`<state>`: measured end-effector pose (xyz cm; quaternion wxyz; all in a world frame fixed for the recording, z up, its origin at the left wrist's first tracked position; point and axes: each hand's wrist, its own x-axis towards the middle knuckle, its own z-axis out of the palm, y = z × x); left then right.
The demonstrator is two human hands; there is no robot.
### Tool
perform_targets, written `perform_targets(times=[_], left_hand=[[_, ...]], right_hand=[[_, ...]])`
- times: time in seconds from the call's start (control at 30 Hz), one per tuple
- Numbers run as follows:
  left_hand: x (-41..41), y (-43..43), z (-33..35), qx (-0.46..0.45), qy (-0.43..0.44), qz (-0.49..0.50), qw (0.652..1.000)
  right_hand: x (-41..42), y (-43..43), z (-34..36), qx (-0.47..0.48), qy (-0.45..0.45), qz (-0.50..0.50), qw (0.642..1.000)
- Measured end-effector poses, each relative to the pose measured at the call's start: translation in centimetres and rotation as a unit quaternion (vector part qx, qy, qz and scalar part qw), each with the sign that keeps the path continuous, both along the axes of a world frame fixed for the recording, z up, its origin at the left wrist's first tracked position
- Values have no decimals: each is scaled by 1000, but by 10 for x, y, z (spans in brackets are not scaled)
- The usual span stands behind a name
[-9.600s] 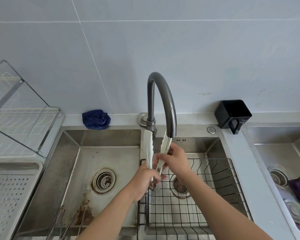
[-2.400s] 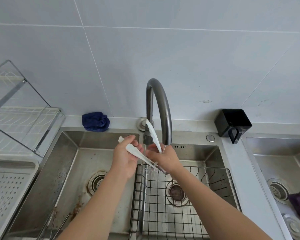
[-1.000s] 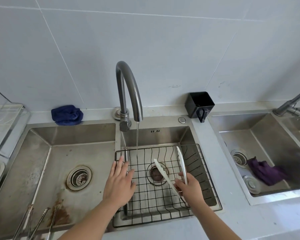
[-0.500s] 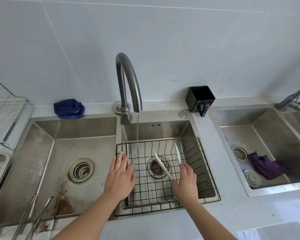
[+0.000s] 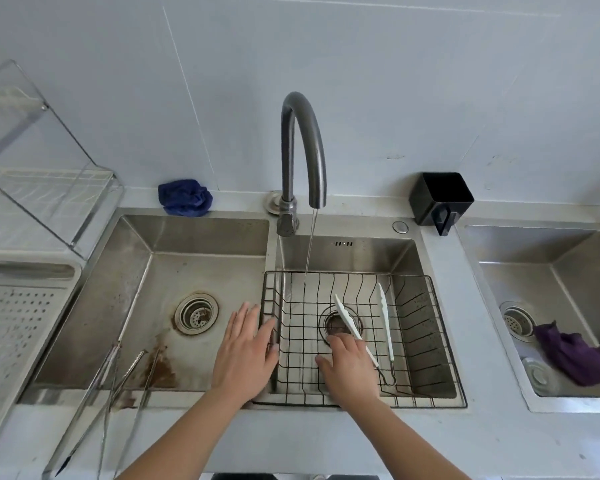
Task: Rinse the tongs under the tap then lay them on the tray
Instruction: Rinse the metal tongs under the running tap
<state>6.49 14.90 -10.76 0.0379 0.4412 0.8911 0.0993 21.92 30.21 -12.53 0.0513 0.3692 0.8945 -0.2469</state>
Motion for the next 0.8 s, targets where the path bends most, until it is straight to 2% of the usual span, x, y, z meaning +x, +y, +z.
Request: perform_targets(times=[0.27, 0.43, 0.8], left_hand=[[-26, -54, 18, -3, 23, 147, 989], [-28, -82, 40, -59, 43, 226, 971], [0, -167, 46, -52, 42, 350, 934]], right_hand=[[-27, -10, 0, -4, 5, 59, 998], [-43, -22, -1, -12, 19, 100, 995], [-42, -27, -15, -53, 58, 91, 993]])
